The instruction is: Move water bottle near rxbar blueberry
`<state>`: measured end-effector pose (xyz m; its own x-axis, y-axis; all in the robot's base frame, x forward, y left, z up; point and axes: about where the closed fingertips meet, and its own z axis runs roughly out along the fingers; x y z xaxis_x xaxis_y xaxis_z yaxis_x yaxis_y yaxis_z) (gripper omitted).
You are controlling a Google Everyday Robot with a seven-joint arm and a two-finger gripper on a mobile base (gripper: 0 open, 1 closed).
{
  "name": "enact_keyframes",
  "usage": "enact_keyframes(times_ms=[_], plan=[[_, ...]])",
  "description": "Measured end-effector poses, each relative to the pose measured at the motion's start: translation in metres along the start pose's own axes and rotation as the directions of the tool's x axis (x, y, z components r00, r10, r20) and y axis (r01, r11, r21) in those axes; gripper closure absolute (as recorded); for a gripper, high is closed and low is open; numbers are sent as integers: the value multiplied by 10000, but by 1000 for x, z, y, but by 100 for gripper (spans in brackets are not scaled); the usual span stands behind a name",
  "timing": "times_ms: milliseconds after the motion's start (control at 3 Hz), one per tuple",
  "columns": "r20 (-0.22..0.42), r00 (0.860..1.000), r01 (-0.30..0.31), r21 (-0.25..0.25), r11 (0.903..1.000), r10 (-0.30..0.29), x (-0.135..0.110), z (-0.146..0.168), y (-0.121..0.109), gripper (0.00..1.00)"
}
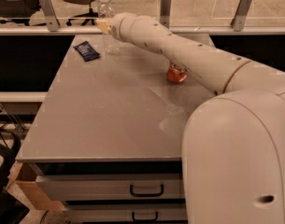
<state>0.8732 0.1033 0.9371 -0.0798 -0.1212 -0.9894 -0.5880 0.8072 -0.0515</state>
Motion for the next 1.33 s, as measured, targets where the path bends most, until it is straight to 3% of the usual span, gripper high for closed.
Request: enact_keyframes(times_ms=[333, 667, 1333], plan=[[10, 10000, -80, 2, 10000, 80, 3, -1, 2, 100], [10, 10000, -80, 1, 10000, 80, 3, -1, 2, 84], [10, 10000, -80, -1, 10000, 80, 3, -1, 2, 36]])
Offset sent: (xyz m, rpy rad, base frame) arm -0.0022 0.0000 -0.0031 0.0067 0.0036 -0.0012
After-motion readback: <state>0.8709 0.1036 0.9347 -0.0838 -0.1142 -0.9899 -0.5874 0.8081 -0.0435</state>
